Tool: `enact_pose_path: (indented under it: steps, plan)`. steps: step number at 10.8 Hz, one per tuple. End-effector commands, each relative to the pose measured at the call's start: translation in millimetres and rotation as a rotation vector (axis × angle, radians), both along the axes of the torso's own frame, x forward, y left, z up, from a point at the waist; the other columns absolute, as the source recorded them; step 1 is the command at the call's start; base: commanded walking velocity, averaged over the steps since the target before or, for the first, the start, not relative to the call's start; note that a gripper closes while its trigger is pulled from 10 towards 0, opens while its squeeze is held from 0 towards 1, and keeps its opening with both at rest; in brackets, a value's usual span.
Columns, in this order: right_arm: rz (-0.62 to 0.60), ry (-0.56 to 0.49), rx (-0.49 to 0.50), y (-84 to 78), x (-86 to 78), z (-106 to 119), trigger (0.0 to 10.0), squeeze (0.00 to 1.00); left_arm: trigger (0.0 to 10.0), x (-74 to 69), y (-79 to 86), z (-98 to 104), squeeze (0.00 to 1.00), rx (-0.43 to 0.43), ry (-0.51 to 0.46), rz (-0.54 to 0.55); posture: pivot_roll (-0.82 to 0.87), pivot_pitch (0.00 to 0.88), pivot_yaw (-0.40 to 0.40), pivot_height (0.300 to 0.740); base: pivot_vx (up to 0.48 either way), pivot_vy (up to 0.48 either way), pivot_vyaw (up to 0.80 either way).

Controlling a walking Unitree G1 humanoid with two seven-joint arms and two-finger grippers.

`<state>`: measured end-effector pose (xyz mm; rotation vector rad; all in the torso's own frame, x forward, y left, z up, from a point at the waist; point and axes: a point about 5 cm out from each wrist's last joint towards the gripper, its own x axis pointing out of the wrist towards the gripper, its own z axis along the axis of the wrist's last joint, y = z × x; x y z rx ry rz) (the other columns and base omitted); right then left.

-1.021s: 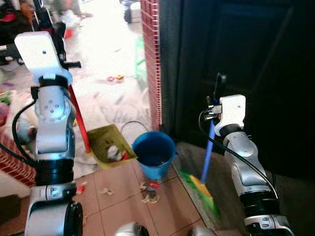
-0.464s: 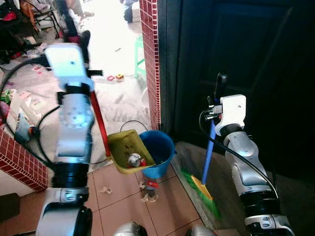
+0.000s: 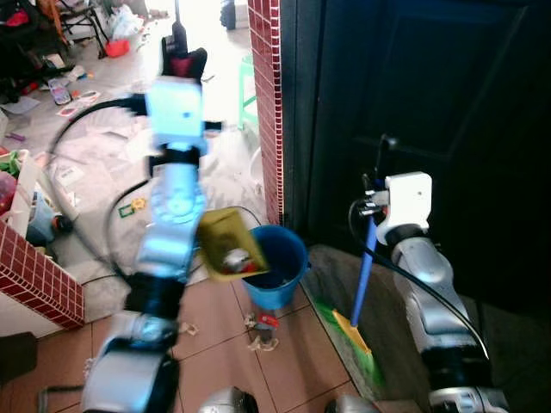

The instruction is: Sweep floor

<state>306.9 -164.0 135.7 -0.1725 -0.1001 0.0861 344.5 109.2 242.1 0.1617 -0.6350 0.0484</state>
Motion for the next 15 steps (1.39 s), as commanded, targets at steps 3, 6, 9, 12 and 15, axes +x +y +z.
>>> enact_pose_path:
  steps: [3,6,9,12,15]
  plan:
    - [-0.016,-0.037,-0.02,-6.8,-7.0,10,10.0,0.0,10.0,-10.5,-55.6,6,0.0,0.121,-0.118,-0.204,-0.19,0.0,0.127,0.74,0.0,0.0,0.0]
    - [-0.024,-0.029,-0.021,-7.5,-11.4,10,10.0,0.0,10.0,-31.9,-92.6,-24,0.0,0.391,-0.182,-0.449,-0.17,0.043,0.128,0.74,0.0,0.0,0.0]
    - [0.0,-0.011,-0.034,-7.3,-13.6,10,10.0,0.0,10.0,-55.6,-113.4,-11,0.0,0.571,-0.344,-0.662,-0.15,0.072,0.103,0.74,0.0,0.0,0.0]
    - [0.021,-0.01,-0.03,-2.5,-9.3,11,10.0,0.0,10.0,-42.4,-88.5,37,0.0,0.47,-0.398,-0.491,-0.12,0.065,0.082,0.74,0.0,0.0,0.0]
    - [0.074,0.008,-0.021,6.6,-5.9,8,10.0,0.0,10.0,-21.4,-21.9,113,0.0,0.297,-0.449,-0.163,-0.09,0.052,0.058,0.74,0.0,0.0,0.0]
